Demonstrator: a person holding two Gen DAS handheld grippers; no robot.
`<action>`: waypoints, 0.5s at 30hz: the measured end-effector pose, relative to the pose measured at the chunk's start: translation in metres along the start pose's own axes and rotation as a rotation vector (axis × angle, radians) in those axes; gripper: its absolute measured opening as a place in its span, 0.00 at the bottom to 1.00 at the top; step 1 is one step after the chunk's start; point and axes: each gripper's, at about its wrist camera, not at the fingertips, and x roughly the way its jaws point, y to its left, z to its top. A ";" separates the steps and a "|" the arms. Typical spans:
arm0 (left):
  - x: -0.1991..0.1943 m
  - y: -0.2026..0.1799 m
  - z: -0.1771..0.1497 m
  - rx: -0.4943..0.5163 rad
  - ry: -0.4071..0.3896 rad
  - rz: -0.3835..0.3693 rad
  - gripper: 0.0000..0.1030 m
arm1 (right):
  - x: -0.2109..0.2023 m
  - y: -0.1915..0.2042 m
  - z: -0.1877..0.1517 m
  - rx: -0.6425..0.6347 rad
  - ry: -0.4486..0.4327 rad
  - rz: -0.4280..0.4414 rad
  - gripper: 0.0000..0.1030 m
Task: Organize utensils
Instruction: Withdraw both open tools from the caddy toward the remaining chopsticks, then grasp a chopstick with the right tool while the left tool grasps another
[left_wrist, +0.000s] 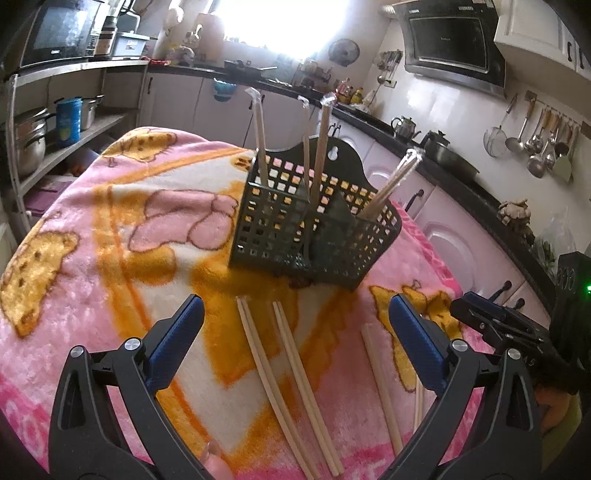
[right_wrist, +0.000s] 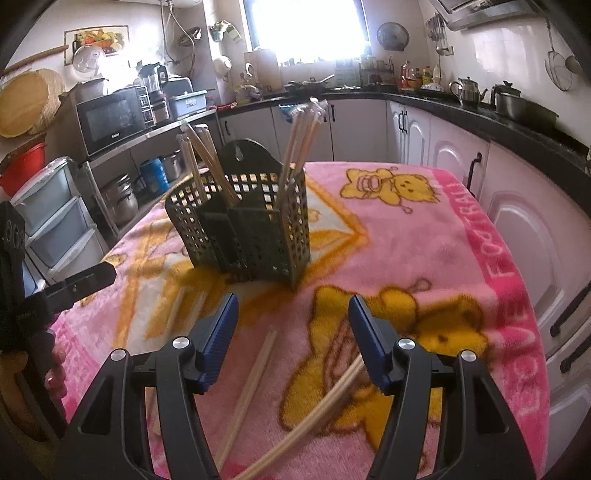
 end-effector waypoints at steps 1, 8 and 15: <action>0.001 -0.002 -0.002 0.006 0.005 -0.002 0.89 | 0.000 -0.002 -0.002 0.003 0.003 -0.002 0.58; 0.016 -0.020 -0.014 0.052 0.062 -0.032 0.89 | -0.001 -0.017 -0.016 0.024 0.024 -0.010 0.58; 0.038 -0.032 -0.026 0.082 0.123 -0.041 0.82 | 0.003 -0.035 -0.028 0.062 0.049 -0.027 0.58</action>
